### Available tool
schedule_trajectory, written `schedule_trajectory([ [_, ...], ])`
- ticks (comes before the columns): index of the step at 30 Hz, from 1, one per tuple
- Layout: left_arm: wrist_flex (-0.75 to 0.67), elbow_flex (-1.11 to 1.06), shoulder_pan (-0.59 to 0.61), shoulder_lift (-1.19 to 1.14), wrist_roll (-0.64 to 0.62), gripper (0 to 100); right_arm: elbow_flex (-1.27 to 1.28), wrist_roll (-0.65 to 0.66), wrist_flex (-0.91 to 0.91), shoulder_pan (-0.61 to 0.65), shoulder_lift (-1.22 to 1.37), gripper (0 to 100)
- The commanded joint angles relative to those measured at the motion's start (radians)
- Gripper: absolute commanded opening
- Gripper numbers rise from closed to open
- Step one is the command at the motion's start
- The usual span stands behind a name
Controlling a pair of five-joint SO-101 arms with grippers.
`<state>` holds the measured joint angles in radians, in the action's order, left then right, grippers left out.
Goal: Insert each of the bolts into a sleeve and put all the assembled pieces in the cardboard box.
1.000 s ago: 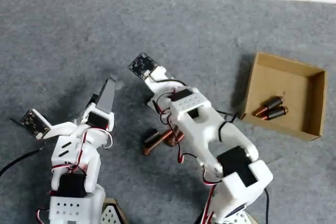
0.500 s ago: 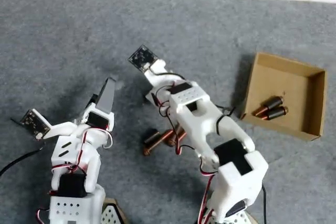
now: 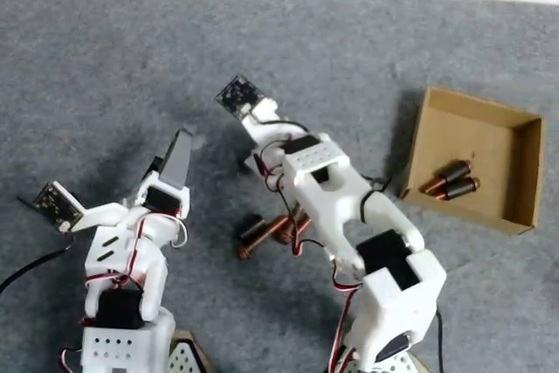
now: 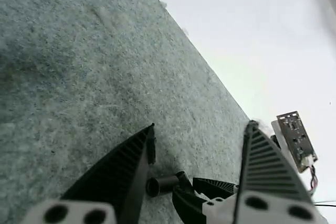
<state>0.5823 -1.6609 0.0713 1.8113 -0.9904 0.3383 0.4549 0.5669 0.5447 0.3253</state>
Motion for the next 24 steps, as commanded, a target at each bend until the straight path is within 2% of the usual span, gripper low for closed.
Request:
schedule_trajectory([
  [1,-0.021,0.022,0.005,0.008,-0.002,25,-0.033,0.009,0.065,-0.018,0.031,17.6],
  [21,-0.023,0.022,0.005,0.008,-0.002,25,-0.044,0.009,0.065,-0.050,0.041,17.6],
  [24,-0.023,0.022,0.005,0.008,-0.002,25,-0.039,0.009,0.008,-0.050,0.042,17.6],
])
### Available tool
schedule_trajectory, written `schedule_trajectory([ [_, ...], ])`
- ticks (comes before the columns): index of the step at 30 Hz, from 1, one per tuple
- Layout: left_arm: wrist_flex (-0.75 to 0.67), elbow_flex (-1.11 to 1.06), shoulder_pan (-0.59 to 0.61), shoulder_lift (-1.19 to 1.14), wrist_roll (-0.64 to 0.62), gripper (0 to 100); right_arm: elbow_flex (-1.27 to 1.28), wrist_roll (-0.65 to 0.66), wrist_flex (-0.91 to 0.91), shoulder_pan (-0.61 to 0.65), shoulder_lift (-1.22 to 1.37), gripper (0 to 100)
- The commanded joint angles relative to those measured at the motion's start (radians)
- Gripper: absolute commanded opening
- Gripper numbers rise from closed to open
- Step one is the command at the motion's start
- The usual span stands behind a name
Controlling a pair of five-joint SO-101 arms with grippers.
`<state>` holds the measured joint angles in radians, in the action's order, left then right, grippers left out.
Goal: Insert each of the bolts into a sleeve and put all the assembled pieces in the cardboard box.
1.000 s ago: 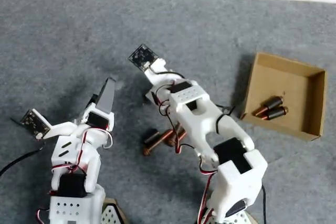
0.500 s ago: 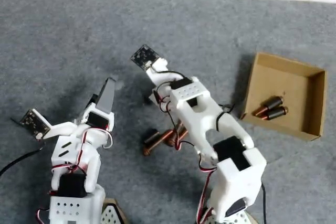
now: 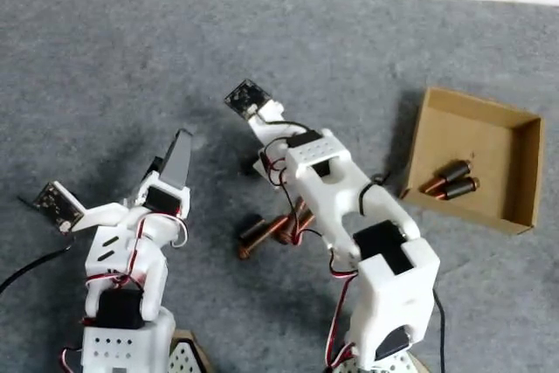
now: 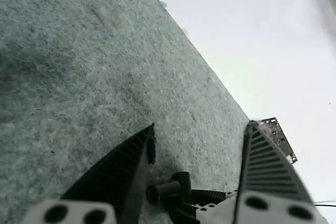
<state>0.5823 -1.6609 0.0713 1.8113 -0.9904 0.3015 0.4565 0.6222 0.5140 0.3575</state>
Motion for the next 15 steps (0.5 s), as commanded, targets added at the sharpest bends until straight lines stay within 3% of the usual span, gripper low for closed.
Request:
schedule_trajectory([
  [1,-0.023,0.022,0.005,0.008,-0.002,25,-0.002,0.008,-0.068,-0.019,0.012,17.6],
  [15,-0.026,0.005,0.005,0.007,-0.002,25,-0.114,0.008,-0.021,-0.021,0.139,17.6],
])
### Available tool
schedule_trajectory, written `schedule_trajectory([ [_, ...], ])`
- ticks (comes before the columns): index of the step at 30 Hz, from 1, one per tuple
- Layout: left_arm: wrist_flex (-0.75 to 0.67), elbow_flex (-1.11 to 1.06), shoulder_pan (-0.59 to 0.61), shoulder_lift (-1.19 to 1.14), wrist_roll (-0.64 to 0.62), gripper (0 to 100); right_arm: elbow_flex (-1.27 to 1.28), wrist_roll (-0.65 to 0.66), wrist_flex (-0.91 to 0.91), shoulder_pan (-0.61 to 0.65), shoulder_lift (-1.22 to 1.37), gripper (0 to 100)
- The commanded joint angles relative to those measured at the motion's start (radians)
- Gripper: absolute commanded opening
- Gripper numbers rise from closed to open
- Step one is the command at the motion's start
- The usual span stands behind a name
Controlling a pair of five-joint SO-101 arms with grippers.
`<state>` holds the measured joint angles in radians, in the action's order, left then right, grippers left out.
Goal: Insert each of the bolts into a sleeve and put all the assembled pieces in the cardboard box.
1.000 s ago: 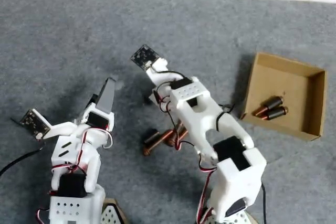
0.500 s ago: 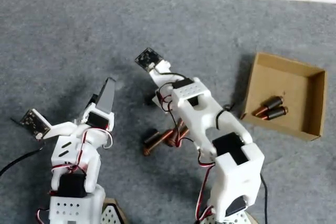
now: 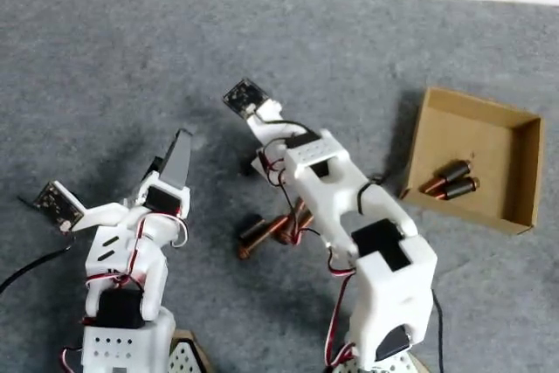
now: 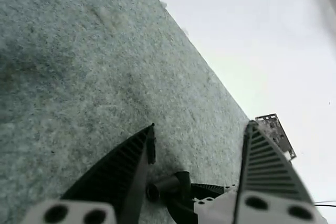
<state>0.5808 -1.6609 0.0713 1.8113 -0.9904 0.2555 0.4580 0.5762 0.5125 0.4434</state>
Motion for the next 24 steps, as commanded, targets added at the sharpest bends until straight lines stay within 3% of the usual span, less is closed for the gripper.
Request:
schedule_trajectory([
  [1,-0.025,0.005,0.005,0.007,-0.002,25,-0.082,0.006,0.054,-0.021,0.053,17.6],
  [8,-0.025,0.004,0.005,0.007,0.000,25,-0.102,0.006,0.105,-0.031,0.051,0.0],
  [14,-0.025,0.002,0.007,0.007,0.000,25,-0.097,0.000,0.151,-0.053,0.005,0.4],
  [24,-0.025,0.002,0.007,0.007,0.000,25,0.295,-0.009,-0.159,-0.062,-0.343,0.5],
])
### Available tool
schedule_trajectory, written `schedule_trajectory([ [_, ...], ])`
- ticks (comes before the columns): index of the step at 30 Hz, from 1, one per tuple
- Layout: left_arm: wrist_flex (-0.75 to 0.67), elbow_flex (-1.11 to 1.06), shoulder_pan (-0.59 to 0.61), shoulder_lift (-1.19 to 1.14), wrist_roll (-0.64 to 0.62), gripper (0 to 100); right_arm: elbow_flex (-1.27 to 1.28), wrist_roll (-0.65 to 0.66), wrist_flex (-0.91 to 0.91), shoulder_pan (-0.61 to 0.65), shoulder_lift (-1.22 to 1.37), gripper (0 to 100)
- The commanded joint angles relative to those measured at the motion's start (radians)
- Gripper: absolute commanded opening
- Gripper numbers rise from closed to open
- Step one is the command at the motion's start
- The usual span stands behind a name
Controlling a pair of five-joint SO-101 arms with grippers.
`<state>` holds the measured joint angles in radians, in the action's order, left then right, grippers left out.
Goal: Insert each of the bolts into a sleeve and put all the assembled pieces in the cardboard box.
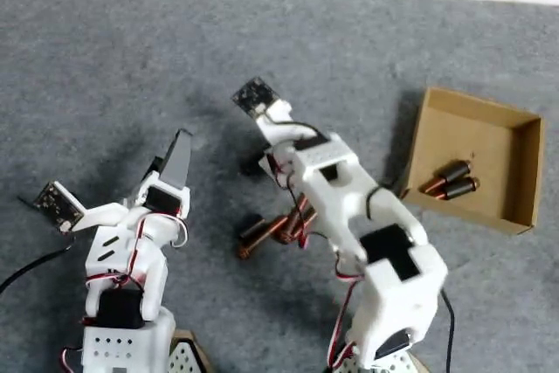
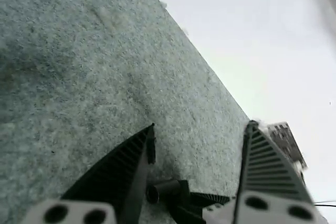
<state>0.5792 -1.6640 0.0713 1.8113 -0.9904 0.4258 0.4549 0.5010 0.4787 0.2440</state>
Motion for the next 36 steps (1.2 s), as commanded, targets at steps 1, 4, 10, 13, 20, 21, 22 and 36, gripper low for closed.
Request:
schedule_trajectory([
  [1,-0.023,0.005,0.007,0.007,0.000,25,0.177,-0.028,-0.119,-0.031,-0.194,0.5],
  [4,-0.023,0.005,0.007,0.007,0.000,25,0.325,-0.106,-0.222,-0.059,-0.352,0.5],
  [10,-0.023,0.005,0.007,0.007,0.000,25,0.556,-0.167,-0.337,-0.116,-0.618,0.5],
  [13,-0.023,0.005,0.007,0.007,0.000,25,0.625,-0.167,-0.338,-0.133,-0.708,0.5],
  [20,-0.023,0.005,0.005,0.007,0.000,25,0.756,-0.172,-0.338,-0.170,-0.855,0.5],
  [21,-0.023,0.005,0.005,0.007,0.000,25,0.773,-0.172,-0.340,-0.171,-0.875,0.5],
  [22,-0.023,0.005,0.005,0.007,0.000,25,0.789,-0.172,-0.340,-0.176,-0.895,0.5],
  [36,-0.023,-0.005,-0.024,0.007,0.040,25,1.056,-0.173,-0.334,-0.286,-1.273,0.5],
])
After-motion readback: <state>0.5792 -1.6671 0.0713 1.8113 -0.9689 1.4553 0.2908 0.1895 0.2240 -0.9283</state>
